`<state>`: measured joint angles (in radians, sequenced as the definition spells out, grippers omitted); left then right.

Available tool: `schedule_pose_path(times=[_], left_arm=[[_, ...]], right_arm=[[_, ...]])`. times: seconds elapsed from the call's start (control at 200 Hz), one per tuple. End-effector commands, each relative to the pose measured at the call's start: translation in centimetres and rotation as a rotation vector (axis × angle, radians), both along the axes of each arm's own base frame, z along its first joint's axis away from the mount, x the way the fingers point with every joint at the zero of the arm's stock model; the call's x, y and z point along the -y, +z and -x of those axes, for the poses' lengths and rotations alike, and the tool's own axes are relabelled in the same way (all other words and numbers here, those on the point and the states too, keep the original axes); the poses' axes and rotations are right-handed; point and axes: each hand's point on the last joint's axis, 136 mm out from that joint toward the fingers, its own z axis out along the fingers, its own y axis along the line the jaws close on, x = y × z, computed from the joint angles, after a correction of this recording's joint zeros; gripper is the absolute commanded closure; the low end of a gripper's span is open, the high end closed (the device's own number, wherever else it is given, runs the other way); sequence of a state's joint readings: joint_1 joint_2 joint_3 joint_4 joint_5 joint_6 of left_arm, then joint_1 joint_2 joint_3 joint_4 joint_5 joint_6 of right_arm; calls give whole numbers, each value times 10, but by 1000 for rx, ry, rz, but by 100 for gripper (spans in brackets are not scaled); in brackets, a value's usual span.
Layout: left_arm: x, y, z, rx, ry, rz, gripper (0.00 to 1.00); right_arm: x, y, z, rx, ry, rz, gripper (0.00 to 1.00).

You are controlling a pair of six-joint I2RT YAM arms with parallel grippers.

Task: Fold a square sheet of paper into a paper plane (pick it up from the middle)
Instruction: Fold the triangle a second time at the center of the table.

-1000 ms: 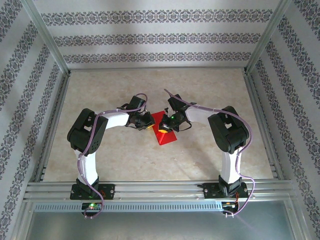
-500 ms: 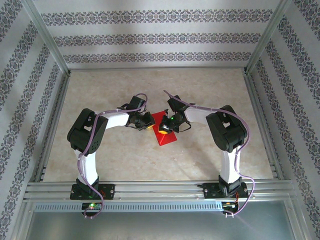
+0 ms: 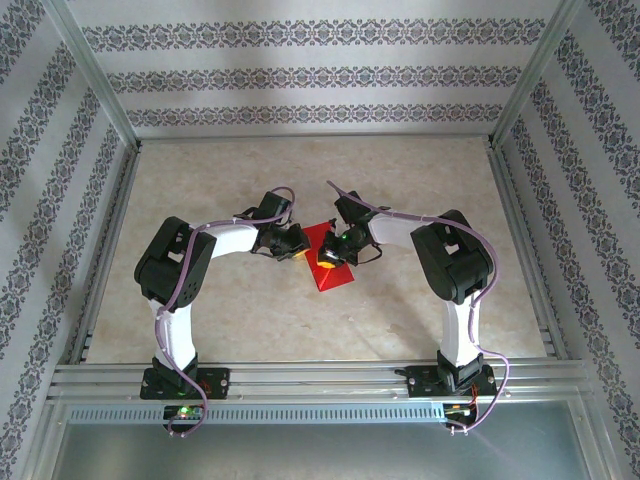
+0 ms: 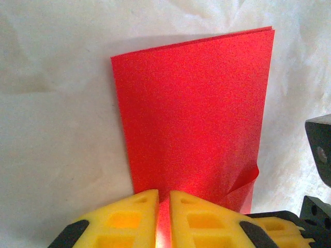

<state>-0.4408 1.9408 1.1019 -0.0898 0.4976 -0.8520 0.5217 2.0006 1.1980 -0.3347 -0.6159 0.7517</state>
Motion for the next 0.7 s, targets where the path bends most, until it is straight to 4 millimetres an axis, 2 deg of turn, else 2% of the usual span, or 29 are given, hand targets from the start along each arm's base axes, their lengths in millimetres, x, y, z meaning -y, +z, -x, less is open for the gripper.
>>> schedule_pose_path(times=[0.0, 0.465, 0.695], left_arm=[[-5, -18, 11, -57, -6, -20, 86], [-6, -18, 12, -56, -5, -26, 86], [-8, -19, 11, -55, -2, -38, 86]], right_arm=[[-5, -4, -4, 23, 17, 12, 97], [2, -10, -1, 15, 16, 49, 97], [3, -3, 0, 26, 14, 44, 97]])
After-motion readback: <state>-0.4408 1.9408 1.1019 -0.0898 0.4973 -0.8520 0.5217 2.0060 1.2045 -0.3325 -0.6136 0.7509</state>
